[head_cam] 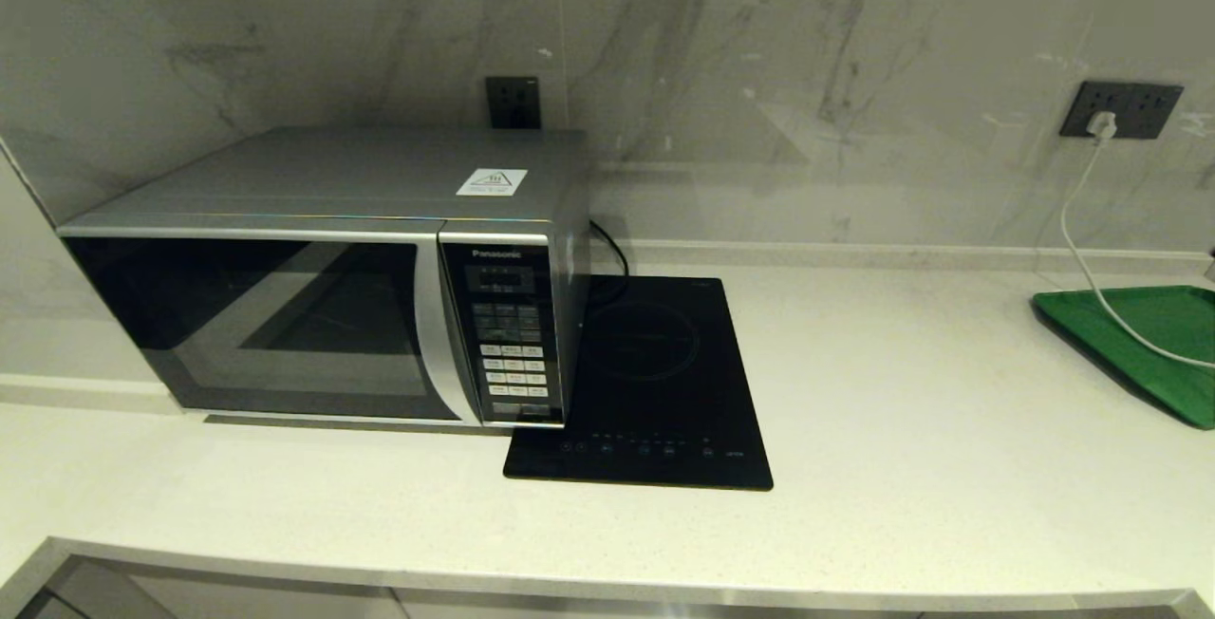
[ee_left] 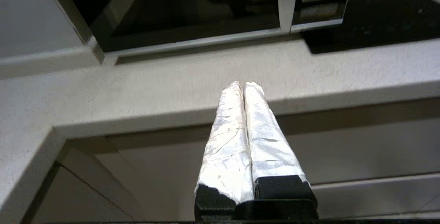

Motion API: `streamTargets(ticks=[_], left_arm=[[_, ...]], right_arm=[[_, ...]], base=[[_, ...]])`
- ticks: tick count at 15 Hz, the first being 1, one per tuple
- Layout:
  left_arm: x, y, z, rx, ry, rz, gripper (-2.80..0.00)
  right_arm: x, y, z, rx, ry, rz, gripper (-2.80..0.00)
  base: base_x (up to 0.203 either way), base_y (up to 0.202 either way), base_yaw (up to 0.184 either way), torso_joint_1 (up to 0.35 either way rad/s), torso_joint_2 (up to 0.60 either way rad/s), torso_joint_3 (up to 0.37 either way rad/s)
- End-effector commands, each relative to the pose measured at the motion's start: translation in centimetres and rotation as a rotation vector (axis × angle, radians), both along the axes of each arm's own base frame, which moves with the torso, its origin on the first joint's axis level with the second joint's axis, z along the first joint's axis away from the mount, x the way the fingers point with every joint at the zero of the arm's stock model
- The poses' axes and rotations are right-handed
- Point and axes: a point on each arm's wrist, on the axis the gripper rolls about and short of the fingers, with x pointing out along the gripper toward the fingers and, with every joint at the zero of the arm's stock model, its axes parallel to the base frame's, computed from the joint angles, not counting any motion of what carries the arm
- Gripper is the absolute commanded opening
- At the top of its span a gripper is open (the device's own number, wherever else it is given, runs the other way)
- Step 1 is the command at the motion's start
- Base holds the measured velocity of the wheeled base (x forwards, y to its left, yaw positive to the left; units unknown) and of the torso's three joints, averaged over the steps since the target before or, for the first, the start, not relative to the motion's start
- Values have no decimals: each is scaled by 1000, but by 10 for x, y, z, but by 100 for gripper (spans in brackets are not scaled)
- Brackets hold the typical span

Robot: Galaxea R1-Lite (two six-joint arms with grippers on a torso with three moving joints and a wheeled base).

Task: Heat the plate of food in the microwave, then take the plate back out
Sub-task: Open the microwave oven

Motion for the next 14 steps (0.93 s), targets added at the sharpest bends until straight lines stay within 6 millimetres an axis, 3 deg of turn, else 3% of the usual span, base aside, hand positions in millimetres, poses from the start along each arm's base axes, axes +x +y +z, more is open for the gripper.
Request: streamTargets(ticks=[1, 5, 6, 7, 9, 11, 14], left_arm=[[-13, 0, 55, -4, -110, -20, -280], [-39, 1, 202, -75, -256, -79, -280], [-36, 3, 227, -93, -215, -102, -280], [-17, 3, 247, -115, -112, -121, -280], [37, -2, 262, -179, 128, -151, -280], [91, -11, 259, -257, 354, -235, -280], [145, -24, 249, -411, 612, -558, -280]], right_arm=[[0, 0, 0, 0, 2, 0, -280], [0, 0, 0, 0, 1, 0, -280], [0, 0, 0, 0, 2, 0, -280], [0, 0, 0, 0, 0, 0, -280], [0, 0, 0, 0, 3, 0, -280], [0, 0, 0, 0, 2, 0, -280], [0, 0, 0, 0, 2, 0, -280]], base=[[0, 0, 0, 0, 0, 0], [0, 0, 0, 0, 0, 0], [0, 0, 0, 0, 0, 0], [0, 0, 0, 0, 0, 0], [0, 0, 0, 0, 0, 0], [0, 0, 0, 0, 0, 0], [0, 0, 0, 0, 0, 0]])
